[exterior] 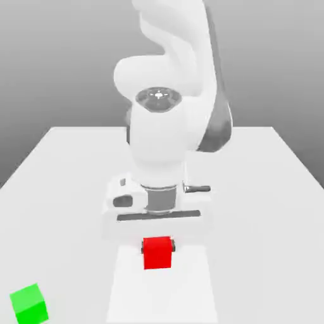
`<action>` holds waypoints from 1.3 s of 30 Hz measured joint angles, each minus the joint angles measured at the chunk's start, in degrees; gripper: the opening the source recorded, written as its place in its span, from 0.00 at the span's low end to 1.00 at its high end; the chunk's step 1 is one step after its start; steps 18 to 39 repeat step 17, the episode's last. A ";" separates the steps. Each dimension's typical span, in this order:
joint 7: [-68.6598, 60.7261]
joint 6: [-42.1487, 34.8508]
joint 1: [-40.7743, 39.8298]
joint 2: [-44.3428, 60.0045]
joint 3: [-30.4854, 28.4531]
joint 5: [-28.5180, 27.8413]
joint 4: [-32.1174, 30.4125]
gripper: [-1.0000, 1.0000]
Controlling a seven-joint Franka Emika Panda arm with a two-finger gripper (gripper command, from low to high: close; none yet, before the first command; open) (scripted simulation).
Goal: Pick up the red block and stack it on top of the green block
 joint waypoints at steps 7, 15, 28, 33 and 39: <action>-10.44 -6.30 -9.31 5.93 -5.14 3.74 12.05 0.00; -17.05 -1.07 -14.68 16.33 -4.76 8.87 17.04 1.00; -17.05 -1.07 -14.68 16.33 -4.76 8.87 17.04 1.00; -17.05 -1.07 -14.68 16.33 -4.76 8.87 17.04 1.00; -17.05 -1.07 -14.68 16.33 -4.76 8.87 17.04 1.00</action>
